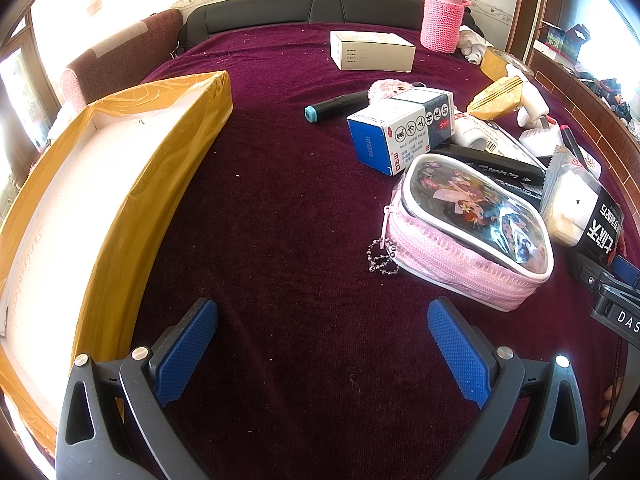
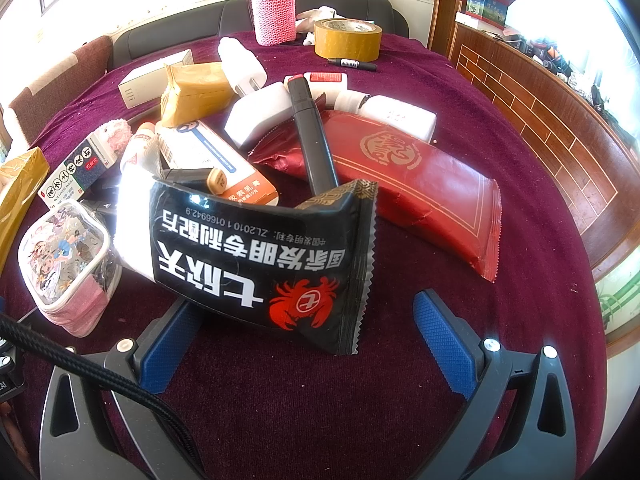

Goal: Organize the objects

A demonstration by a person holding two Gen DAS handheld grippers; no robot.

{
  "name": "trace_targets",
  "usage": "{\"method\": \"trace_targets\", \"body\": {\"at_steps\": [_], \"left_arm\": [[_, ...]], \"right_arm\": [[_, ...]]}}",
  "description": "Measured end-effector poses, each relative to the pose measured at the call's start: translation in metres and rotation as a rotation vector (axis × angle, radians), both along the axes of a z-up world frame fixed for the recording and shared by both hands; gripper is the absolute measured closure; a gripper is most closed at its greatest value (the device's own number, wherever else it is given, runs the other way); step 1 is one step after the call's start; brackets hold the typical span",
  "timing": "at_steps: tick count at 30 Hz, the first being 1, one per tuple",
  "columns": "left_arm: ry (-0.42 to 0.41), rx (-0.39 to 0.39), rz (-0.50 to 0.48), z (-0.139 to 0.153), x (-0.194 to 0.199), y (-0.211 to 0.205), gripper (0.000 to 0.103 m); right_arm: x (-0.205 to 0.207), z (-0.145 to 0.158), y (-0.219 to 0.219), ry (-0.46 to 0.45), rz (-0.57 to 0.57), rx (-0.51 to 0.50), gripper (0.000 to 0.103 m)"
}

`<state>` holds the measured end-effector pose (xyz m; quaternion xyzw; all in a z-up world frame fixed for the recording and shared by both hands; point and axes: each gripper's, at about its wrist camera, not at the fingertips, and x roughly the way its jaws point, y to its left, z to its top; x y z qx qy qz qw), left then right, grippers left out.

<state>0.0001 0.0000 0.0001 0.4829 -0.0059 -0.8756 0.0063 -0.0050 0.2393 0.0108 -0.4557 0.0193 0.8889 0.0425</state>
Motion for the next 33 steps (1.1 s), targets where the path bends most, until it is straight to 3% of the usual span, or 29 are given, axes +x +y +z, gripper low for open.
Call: {"method": "trace_targets", "body": {"at_steps": [11,17,21,24,28,30,33], "left_arm": [[0.002,-0.01,0.042,-0.001,0.004,-0.002,0.001],[0.001,0.009,0.024,0.001,0.002,-0.001,0.001],[-0.009,0.187,-0.067,0.026,0.021,-0.021,0.002],[0.058,0.251,-0.117,0.061,0.042,-0.049,0.002],[0.209,0.192,-0.056,0.096,0.047,-0.1,0.001],[0.193,0.144,-0.004,0.094,0.031,-0.117,0.001],[0.078,0.191,0.023,0.065,0.007,-0.132,0.002]], "right_arm": [[-0.004,0.0,0.004,-0.055,0.057,-0.007,0.0],[0.006,0.0,0.0,-0.051,-0.019,0.002,0.0],[0.016,0.009,0.001,-0.096,-0.065,-0.015,0.0],[0.038,0.028,0.001,-0.016,-0.099,0.014,0.0],[0.068,0.052,-0.003,0.129,-0.131,0.028,0.0],[0.07,0.057,-0.006,0.154,-0.134,-0.002,0.0],[0.072,0.059,-0.016,0.162,-0.121,-0.079,0.0]]}}
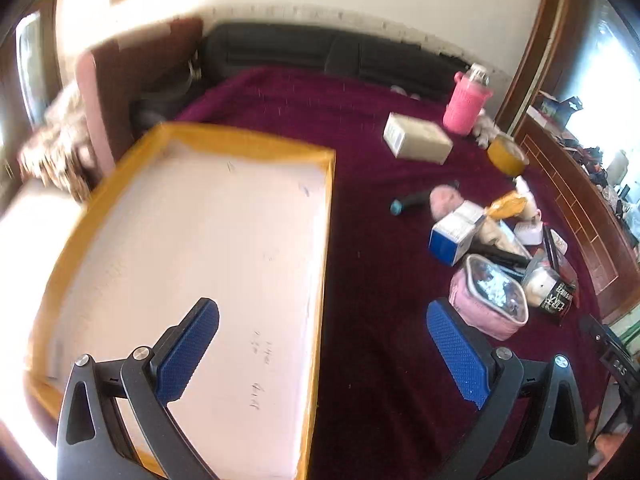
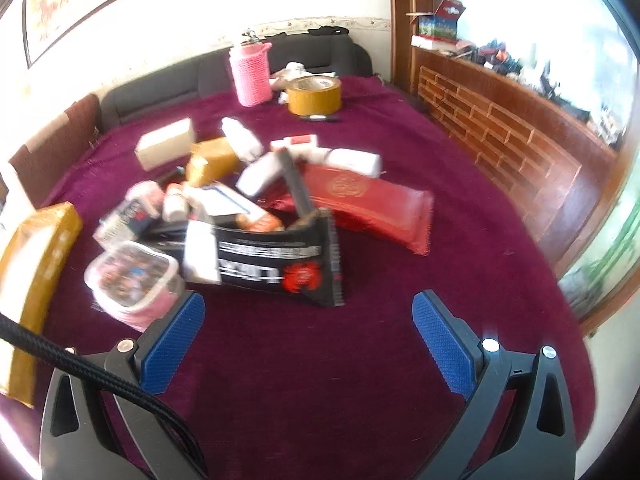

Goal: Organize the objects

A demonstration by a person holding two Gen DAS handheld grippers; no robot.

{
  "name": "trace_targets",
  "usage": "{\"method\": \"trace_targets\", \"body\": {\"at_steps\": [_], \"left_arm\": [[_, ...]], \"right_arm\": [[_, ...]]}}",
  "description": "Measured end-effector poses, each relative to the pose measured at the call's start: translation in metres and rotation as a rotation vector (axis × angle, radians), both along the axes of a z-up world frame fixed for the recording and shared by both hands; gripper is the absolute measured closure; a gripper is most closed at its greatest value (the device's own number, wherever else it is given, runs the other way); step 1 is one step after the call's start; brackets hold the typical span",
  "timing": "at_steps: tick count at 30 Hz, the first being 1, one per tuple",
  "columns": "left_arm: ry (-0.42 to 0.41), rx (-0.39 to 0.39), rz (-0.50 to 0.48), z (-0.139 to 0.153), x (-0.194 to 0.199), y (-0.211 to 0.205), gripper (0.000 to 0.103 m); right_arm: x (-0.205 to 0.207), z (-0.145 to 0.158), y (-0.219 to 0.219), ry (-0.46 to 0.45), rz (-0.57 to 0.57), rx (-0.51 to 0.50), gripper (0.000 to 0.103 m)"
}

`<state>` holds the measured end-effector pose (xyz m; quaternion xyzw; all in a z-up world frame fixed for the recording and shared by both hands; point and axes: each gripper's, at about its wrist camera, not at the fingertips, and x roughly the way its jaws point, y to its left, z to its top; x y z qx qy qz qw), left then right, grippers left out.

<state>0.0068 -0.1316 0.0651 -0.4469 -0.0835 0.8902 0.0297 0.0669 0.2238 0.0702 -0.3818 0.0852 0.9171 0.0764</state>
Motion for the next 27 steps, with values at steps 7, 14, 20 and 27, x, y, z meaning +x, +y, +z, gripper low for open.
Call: {"method": "trace_targets", "body": {"at_steps": [7,14,20,27], "left_arm": [[-0.088,-0.052,-0.067,-0.041,-0.023,0.047,0.01],[0.003,-0.148,-0.122,-0.014,-0.006,0.083,0.015],[0.316,-0.143,-0.152,0.091,0.039,0.091,0.014],[0.515,-0.01,-0.172,0.215,0.078,0.067,0.013]], "right_arm": [[-0.001,0.013,-0.02,0.009,0.09,0.014,0.0],[0.03,0.06,-0.019,0.21,0.092,0.071,0.0],[0.036,0.132,-0.003,0.388,0.133,-0.013,0.0],[0.049,0.259,0.008,0.559,0.232,-0.105,0.0]]}}
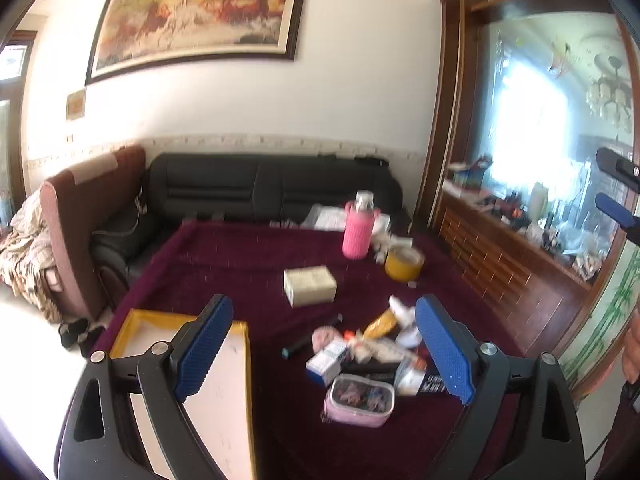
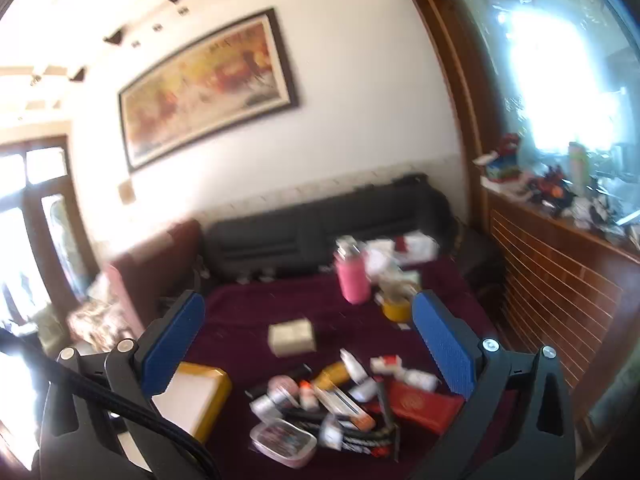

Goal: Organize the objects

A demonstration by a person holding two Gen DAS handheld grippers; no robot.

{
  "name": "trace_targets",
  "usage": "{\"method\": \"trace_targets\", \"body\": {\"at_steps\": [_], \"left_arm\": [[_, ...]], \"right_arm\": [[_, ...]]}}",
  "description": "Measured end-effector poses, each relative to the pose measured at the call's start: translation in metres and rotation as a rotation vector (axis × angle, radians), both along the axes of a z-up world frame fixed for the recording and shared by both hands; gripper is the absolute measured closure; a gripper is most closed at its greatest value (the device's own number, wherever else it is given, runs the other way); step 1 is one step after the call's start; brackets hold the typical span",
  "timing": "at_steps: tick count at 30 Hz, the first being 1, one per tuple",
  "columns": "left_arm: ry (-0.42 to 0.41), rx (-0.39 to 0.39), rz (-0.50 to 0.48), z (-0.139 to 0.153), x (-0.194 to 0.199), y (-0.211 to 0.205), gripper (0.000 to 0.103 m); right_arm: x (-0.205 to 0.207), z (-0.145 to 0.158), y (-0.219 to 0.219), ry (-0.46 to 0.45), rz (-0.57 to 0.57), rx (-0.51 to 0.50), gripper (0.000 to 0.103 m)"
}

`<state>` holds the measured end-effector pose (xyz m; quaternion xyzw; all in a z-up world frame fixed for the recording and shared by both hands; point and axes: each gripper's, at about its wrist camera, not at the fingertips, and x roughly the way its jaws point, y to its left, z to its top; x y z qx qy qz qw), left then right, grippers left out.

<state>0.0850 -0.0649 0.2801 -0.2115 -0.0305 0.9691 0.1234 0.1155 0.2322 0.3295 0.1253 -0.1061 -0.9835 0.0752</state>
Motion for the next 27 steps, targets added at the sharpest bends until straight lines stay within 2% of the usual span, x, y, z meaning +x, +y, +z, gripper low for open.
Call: {"method": "trace_targets", "body": {"at_steps": [6,9,11,14,15,17,18,19,20,22,25,27], "left_arm": [[0.129,0.002,0.049,0.093,0.023,-0.027,0.012],[0.193,0.0,0.081,0.133,0.041,-0.041,0.009],[0.261,-0.039,0.144,0.163,0.054,-0.048,0.001],[0.34,-0.158,0.23,0.201,0.06,-0.047,0.001],[0.336,-0.191,0.246,0.21,0.058,-0.047,0.001],[0.279,-0.229,0.241,0.217,0.047,-0.047,0.001],[0.253,-0.22,0.228,0.212,0.041,-0.047,0.001],[0.234,-0.201,0.203,0.201,0.037,-0.046,0.001],[0.225,-0.187,0.174,0.187,0.034,-0.044,0.001],[0.165,-0.181,0.096,0.141,0.022,-0.032,0.001],[0.0,-0.178,-0.013,0.063,0.004,-0.004,0.001],[-0.099,-0.161,-0.059,-0.004,-0.011,0.014,0.001]], "right_arm": [[0.037,0.114,-0.007,0.083,0.088,-0.032,0.0],[0.061,0.172,-0.009,0.113,0.078,-0.013,0.0],[0.072,0.203,-0.012,0.152,0.026,0.037,0.0],[0.1,0.264,-0.02,0.222,-0.13,0.184,0.0],[0.102,0.283,-0.024,0.23,-0.207,0.247,0.0],[0.101,0.299,-0.031,0.229,-0.331,0.347,0.0],[0.095,0.299,-0.035,0.211,-0.37,0.395,0.0],[0.091,0.293,-0.038,0.194,-0.363,0.415,0.0],[0.087,0.28,-0.041,0.183,-0.342,0.415,0.0],[0.085,0.243,-0.045,0.19,-0.247,0.345,0.0],[0.056,0.148,-0.047,0.038,0.018,0.21,0.0],[0.038,0.069,-0.05,-0.048,0.106,0.155,0.0]]}}
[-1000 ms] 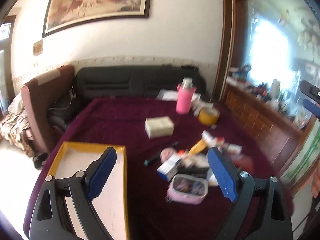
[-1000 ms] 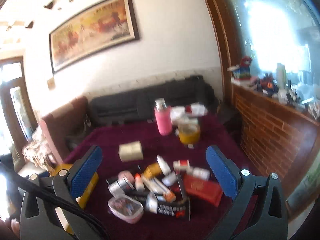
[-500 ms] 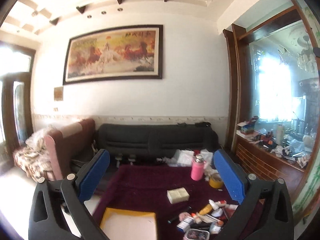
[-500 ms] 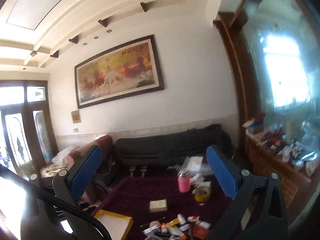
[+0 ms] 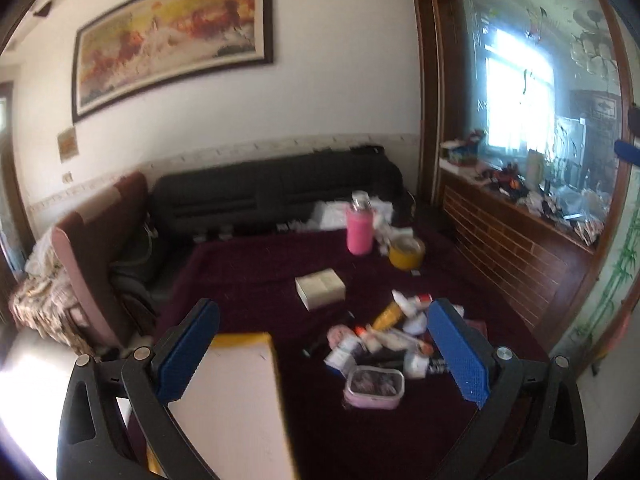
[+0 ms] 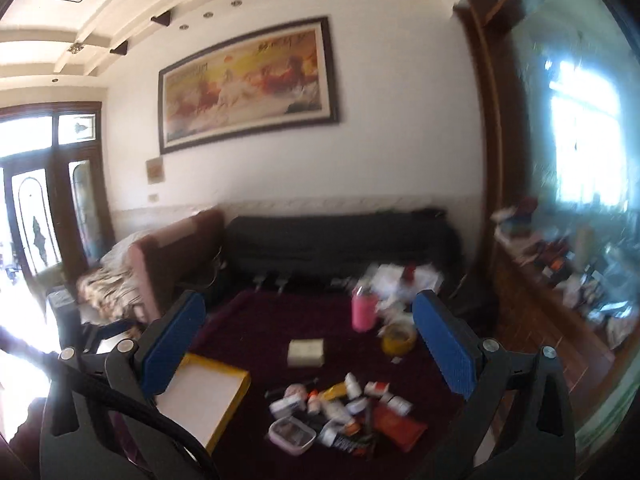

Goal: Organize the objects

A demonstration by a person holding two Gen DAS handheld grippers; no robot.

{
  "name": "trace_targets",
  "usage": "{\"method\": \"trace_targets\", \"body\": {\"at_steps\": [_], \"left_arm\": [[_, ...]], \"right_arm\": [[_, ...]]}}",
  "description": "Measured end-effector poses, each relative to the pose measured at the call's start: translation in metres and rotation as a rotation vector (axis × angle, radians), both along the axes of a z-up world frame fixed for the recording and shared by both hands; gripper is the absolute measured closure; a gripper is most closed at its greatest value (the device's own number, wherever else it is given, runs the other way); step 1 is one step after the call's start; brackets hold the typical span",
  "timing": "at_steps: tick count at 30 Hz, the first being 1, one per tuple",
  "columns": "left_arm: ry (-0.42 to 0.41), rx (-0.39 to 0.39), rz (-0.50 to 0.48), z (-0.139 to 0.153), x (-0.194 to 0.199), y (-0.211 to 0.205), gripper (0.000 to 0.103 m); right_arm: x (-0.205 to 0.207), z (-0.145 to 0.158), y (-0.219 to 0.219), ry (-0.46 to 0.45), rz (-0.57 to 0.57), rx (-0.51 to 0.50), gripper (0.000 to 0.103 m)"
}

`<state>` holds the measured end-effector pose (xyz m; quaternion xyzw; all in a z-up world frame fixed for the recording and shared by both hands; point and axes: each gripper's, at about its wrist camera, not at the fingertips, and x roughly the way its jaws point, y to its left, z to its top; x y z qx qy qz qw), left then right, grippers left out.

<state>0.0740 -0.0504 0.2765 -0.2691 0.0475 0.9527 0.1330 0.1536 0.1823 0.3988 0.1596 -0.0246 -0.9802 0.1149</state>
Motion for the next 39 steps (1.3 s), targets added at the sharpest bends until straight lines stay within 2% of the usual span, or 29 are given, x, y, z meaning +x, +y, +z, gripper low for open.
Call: {"method": "trace_targets", "body": {"at_steps": [4,6,9,11,12,13,16,19,20,23,24,26,27,28,30,36,37,39], "left_arm": [[-0.158,-0.045,0.042,-0.11,-0.015,0.045,0.001],[-0.246,-0.076,0.069,-0.152,-0.026,0.059,0.001],[-0.307,-0.109,0.08,-0.19,-0.04,0.077,0.001],[-0.293,-0.155,0.105,-0.201,-0.055,0.088,0.001],[-0.289,-0.172,0.121,-0.205,-0.061,0.093,0.001],[-0.291,-0.169,0.133,-0.21,-0.071,0.097,0.001],[-0.326,-0.133,0.159,-0.203,-0.088,0.089,0.001],[-0.307,-0.02,0.153,-0.183,-0.096,0.068,0.001],[-0.282,-0.025,0.145,-0.176,-0.1,0.064,0.001],[-0.28,-0.161,0.103,-0.175,-0.122,0.068,0.002],[-0.278,-0.191,0.073,-0.179,-0.129,0.07,0.006],[-0.296,-0.222,0.007,-0.187,-0.142,0.075,0.026],[-0.329,-0.229,-0.017,-0.193,-0.15,0.077,0.052],[-0.374,-0.225,-0.035,-0.2,-0.16,0.078,0.065],[-0.388,-0.165,-0.064,-0.201,-0.17,0.076,0.065],[-0.375,-0.118,-0.151,-0.204,-0.171,0.079,0.065],[-0.377,-0.12,-0.169,-0.206,-0.172,0.081,0.065],[-0.385,-0.173,-0.2,-0.211,-0.178,0.091,0.065]], "right_arm": [[-0.046,-0.164,0.012,-0.157,-0.048,-0.059,0.0],[-0.072,-0.228,0.027,-0.249,-0.124,-0.072,0.0],[-0.093,-0.283,0.058,-0.368,-0.16,-0.091,0.002],[-0.092,-0.293,0.077,-0.378,-0.164,-0.087,0.002],[-0.076,-0.276,0.083,-0.372,-0.166,-0.086,0.002],[-0.074,-0.273,0.089,-0.373,-0.166,-0.095,0.002],[-0.072,-0.262,0.108,-0.394,-0.154,-0.163,0.002],[-0.075,-0.263,0.125,-0.407,-0.154,-0.202,0.002],[-0.076,-0.264,0.129,-0.41,-0.156,-0.208,0.002],[-0.083,-0.275,0.137,-0.423,-0.149,-0.224,0.002],[-0.086,-0.278,0.137,-0.43,-0.147,-0.228,0.002],[-0.09,-0.285,0.137,-0.448,-0.141,-0.239,0.002],[-0.093,-0.289,0.136,-0.459,-0.137,-0.245,0.002],[-0.094,-0.291,0.135,-0.467,-0.134,-0.25,0.002],[-0.097,-0.295,0.133,-0.478,-0.128,-0.251,0.002],[-0.097,-0.294,0.124,-0.476,-0.128,-0.228,0.002],[-0.098,-0.294,0.123,-0.478,-0.129,-0.225,0.002],[-0.1,-0.295,0.121,-0.487,-0.126,-0.224,0.002]]}}
